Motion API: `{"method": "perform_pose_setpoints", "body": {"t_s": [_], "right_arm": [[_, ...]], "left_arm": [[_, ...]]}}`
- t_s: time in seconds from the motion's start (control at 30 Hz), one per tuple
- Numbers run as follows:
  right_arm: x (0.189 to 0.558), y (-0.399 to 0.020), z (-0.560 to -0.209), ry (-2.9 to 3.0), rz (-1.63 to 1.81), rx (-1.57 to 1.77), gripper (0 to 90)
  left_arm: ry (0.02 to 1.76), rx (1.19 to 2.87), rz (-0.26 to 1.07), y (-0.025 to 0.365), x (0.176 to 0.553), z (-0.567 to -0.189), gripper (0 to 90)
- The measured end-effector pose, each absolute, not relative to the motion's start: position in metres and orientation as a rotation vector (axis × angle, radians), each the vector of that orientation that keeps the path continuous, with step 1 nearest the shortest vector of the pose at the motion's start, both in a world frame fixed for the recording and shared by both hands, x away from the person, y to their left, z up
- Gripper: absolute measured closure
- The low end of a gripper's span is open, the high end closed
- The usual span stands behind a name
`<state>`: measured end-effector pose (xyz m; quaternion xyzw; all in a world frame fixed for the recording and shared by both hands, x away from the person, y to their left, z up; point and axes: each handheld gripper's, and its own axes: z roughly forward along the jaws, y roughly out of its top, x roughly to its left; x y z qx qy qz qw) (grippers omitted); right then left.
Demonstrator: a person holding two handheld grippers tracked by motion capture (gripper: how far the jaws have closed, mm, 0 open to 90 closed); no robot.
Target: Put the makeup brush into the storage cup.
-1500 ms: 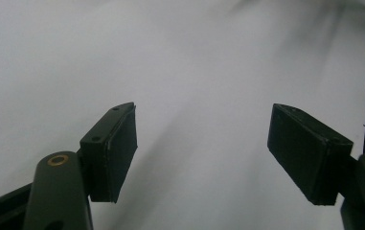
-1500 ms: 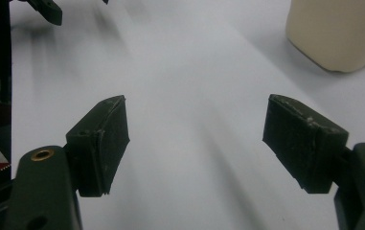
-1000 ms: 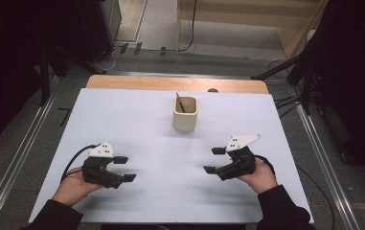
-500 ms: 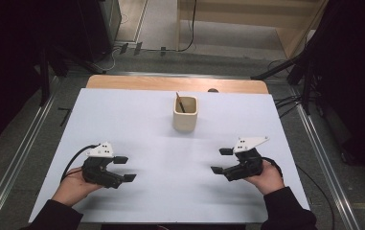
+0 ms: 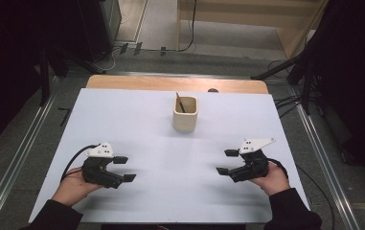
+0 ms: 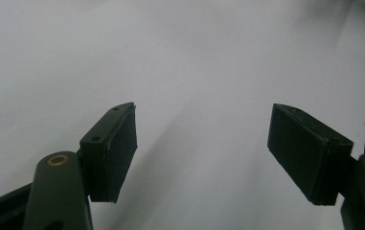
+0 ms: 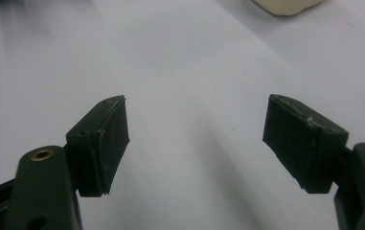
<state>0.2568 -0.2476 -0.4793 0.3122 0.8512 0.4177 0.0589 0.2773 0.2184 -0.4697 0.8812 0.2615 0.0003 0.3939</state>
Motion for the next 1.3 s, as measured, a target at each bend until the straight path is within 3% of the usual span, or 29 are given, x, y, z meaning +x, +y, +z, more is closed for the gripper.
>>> {"method": "perform_pose_setpoints", "body": {"t_s": [1.3], "right_arm": [[0.2581, -0.2527, -0.4832, 2.596, 1.257, 0.968, 24.8]], "left_arm": [[0.668, 2.241, -0.003, 0.2177, 0.2773, -0.4697, 26.3]]}}
